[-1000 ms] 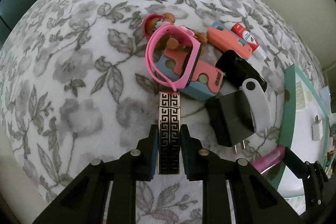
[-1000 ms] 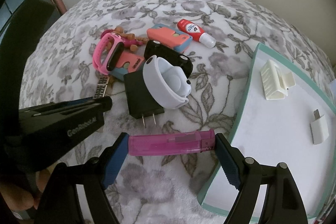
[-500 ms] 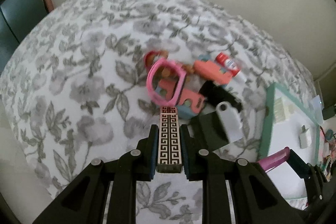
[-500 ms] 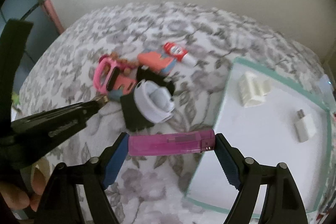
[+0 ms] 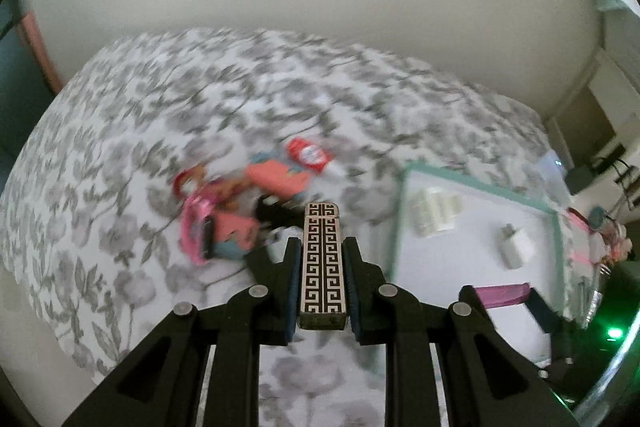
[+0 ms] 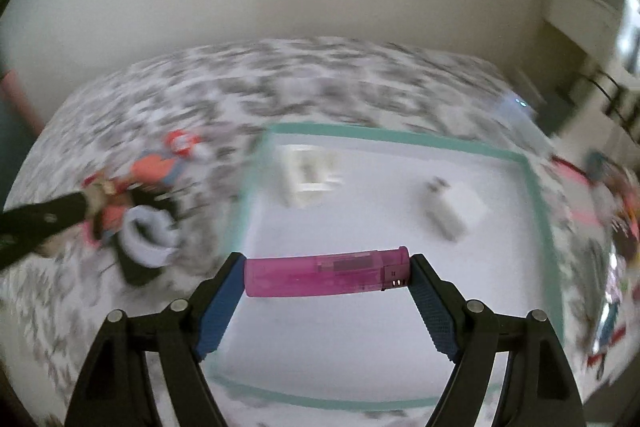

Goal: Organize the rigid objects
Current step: 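Carry the lighter with the right tool while the left tool lowers the bar into the tray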

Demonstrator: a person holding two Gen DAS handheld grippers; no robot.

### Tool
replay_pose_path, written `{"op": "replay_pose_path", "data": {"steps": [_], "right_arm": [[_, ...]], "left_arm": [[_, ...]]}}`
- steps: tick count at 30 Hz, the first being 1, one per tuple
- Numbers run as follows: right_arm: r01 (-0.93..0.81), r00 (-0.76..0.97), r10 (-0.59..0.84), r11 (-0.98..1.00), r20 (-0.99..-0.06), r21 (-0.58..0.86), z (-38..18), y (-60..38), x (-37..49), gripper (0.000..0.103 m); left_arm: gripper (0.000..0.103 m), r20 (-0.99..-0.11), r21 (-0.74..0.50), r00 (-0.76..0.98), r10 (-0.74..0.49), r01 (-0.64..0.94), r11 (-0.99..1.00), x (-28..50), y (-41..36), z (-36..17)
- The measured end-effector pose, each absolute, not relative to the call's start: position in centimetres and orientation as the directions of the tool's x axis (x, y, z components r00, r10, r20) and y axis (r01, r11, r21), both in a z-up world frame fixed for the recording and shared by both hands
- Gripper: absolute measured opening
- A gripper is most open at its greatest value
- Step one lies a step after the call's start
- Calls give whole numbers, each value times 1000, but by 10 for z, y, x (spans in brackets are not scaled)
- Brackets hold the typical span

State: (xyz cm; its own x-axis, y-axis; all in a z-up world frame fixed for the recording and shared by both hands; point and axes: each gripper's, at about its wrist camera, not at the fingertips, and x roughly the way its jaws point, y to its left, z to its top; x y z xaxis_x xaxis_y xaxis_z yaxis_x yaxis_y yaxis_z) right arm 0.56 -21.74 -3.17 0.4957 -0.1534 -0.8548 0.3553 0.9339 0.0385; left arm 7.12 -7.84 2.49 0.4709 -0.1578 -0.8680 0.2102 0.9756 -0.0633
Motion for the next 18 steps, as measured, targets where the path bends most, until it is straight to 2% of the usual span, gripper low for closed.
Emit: {"op": "replay_pose_path", "data": {"steps": [7, 18], "right_arm": [[515, 443, -255, 857, -860, 11, -36, -263, -12, 83], [614, 387, -337, 789, -858, -33, -43, -297, -26, 83]], "left_arm": [[21, -862, -30, 471, -187, 320, 947, 60, -141, 38], [21, -892, -66, 393, -224, 377, 924, 49, -187, -4]]}}
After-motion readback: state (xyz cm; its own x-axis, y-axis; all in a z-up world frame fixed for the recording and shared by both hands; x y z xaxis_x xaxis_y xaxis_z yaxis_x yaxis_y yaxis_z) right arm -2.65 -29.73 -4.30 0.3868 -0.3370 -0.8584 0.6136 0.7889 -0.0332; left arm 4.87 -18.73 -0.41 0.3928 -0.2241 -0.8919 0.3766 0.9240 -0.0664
